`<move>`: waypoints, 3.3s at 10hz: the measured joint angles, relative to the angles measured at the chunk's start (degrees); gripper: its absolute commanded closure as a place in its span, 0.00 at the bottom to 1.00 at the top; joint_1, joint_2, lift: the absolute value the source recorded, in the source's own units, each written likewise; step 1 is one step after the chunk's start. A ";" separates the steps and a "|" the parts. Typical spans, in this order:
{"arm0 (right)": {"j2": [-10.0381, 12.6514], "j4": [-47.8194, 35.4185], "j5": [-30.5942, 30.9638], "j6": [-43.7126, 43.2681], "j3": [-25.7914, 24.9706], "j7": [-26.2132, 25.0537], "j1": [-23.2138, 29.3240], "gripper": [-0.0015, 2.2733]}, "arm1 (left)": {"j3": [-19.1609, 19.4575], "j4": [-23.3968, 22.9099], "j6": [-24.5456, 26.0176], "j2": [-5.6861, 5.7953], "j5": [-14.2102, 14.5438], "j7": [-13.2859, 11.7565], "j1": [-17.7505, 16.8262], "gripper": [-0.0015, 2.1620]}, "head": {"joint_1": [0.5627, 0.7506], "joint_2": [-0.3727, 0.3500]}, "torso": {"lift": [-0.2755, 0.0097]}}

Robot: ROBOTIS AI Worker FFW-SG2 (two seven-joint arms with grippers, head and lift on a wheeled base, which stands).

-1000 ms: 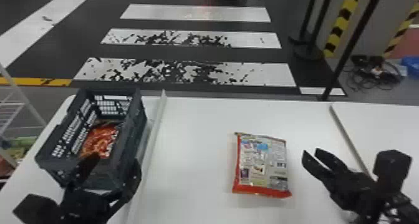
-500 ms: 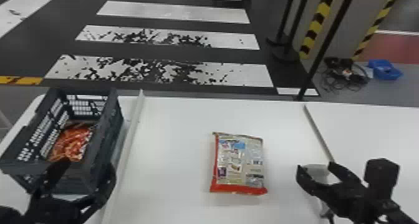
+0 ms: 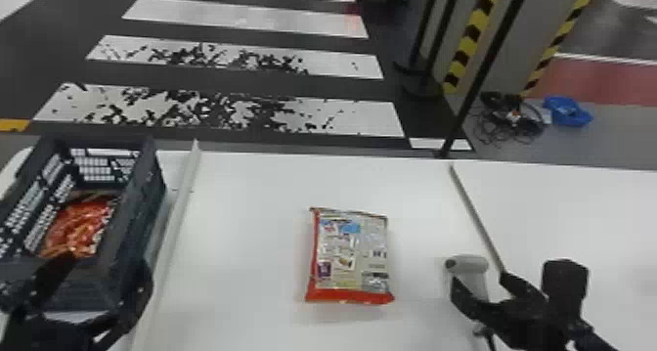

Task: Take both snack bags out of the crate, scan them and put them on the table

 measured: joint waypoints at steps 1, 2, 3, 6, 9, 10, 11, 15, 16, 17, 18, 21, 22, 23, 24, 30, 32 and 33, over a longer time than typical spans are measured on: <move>-0.33 1.41 0.54 0.25 0.07 0.00 -0.58 0.04 | 0.00 0.28 0.00 -0.07 -0.01 -0.09 0.00 0.04 | 0.70 0.28 | 0.64; -0.84 2.94 0.98 0.91 0.18 0.00 -1.16 0.08 | 0.00 0.67 -0.10 -0.15 -0.03 -0.25 -0.01 0.04 | 0.70 0.27 | 0.64; -1.26 4.01 1.13 1.23 0.32 0.00 -1.59 0.17 | 0.00 1.01 -0.26 -0.17 -0.01 -0.26 -0.11 0.04 | 0.70 0.27 | 0.64; -1.77 7.07 2.63 1.44 0.56 0.00 -3.49 0.55 | -0.17 1.47 -0.35 -0.17 0.04 -0.26 -0.47 0.04 | 0.70 0.25 | 0.64; -2.16 7.73 2.82 2.27 0.61 -1.74 -4.23 0.99 | -0.17 1.56 -0.35 -0.17 0.11 -0.26 -0.53 0.04 | 0.70 0.24 | 0.64; -2.13 6.96 2.71 2.48 0.60 -1.82 -3.94 0.99 | -0.17 1.59 -0.35 -0.17 0.11 -0.26 -0.53 0.04 | 0.70 0.23 | 0.64; -1.90 5.19 2.25 2.73 0.55 -1.84 -3.25 0.99 | -0.17 1.63 -0.35 -0.17 0.12 -0.23 -0.53 0.04 | 0.70 0.24 | 0.64; 1.21 -7.79 0.11 12.48 3.19 -1.96 -0.31 0.99 | -0.26 1.53 -0.35 -0.18 0.04 -0.26 -0.53 0.04 | 0.70 0.34 | 0.64; 1.82 -10.79 -0.25 15.23 4.66 -1.94 0.53 0.99 | -0.26 1.47 -0.34 -0.17 0.04 -0.26 -0.53 0.04 | 0.70 0.39 | 0.64; 2.41 -13.51 -0.37 17.92 6.12 -1.93 1.35 0.99 | -0.26 1.42 -0.30 -0.17 0.04 -0.26 -0.53 0.04 | 0.70 0.43 | 0.64; 2.81 -15.95 -0.37 20.12 7.41 -1.93 2.28 0.99 | -0.26 1.40 -0.22 -0.16 0.04 -0.28 -0.53 0.04 | 0.70 0.46 | 0.64; 3.22 -21.68 -0.39 24.40 9.81 -1.93 4.34 0.99 | -0.38 1.41 -0.18 -0.33 -0.02 -0.35 -0.53 0.04 | 0.70 0.52 | 0.64; 3.33 -22.73 -0.45 24.94 10.35 -1.93 4.64 0.99 | -0.45 1.41 -0.18 -0.41 -0.04 -0.35 -0.53 0.04 | 0.70 0.53 | 0.64; 3.44 -23.33 -0.53 25.14 10.96 -1.93 4.72 0.99 | -0.53 1.41 -0.18 -0.47 -0.08 -0.35 -0.53 0.04 | 0.70 0.55 | 0.64; 3.59 -23.48 -0.57 25.13 11.74 -1.93 4.67 0.99 | -0.64 1.41 -0.18 -0.51 -0.12 -0.35 -0.53 0.04 | 0.70 0.55 | 0.64; 3.81 -19.30 -0.06 23.61 13.88 -3.28 1.81 0.99 | -0.73 1.48 -0.18 -0.43 -0.14 -0.35 -0.44 0.04 | 0.70 0.59 | 0.64; 3.81 -18.13 -0.04 23.34 14.21 -3.36 0.94 0.99 | -0.63 1.54 -0.18 -0.43 -0.14 -0.35 -0.44 0.04 | 0.70 0.59 | 0.64; 3.81 -17.95 -0.04 23.26 14.31 -3.36 0.71 0.99 | -0.61 1.54 -0.18 -0.43 -0.13 -0.35 -0.44 0.04 | 0.70 0.59 | 0.64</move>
